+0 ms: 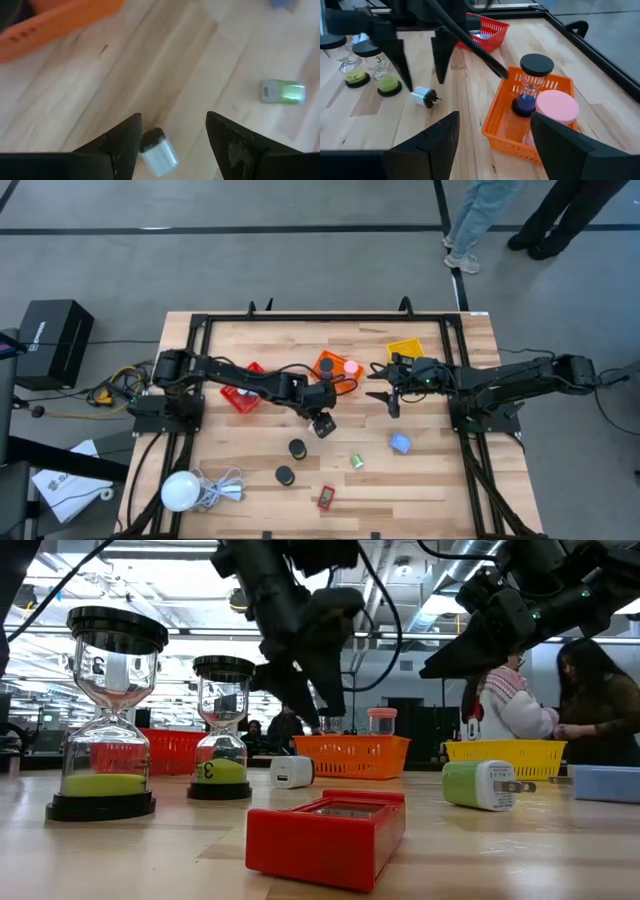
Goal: Pick & Place Office items
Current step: Put the white charger adapter into the red basket
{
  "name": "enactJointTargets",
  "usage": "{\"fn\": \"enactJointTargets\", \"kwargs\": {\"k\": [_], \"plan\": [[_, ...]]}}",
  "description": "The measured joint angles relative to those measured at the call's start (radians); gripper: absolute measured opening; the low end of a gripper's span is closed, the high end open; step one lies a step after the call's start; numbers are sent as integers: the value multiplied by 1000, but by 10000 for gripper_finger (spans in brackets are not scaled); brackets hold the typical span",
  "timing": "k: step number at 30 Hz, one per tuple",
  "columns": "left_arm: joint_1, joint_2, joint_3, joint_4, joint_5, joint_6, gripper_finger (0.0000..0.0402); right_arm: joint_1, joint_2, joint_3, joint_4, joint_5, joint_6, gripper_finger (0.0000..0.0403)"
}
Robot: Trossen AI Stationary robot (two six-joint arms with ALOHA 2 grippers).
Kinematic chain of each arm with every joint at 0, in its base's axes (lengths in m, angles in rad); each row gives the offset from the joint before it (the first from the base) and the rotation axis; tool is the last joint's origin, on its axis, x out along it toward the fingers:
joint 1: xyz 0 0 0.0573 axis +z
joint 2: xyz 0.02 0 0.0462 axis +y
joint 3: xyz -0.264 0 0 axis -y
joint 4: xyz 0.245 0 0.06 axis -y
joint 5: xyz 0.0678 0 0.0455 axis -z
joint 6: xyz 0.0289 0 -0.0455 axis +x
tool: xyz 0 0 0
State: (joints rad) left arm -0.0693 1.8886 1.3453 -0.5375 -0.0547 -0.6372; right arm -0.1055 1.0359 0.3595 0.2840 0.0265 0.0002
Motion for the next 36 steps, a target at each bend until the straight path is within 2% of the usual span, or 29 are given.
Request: {"fn": "enactJointTargets", "kwargs": {"k": [12,23,28,31,36], "plan": [[-9,28,-1,-90,-27,-139,218,0,0,0,-15,0,0,235],[-56,108,-2,-74,-13,-236,218,0,0,0,-19,0,0,235],[-56,136,-4,-78,-15,-226,218,0,0,0,-18,0,0,235],[-57,145,-1,-78,-25,-143,218,0,0,0,-19,0,0,235],[-66,144,-4,-78,-69,-104,204,0,0,0,-19,0,0,235]]}}
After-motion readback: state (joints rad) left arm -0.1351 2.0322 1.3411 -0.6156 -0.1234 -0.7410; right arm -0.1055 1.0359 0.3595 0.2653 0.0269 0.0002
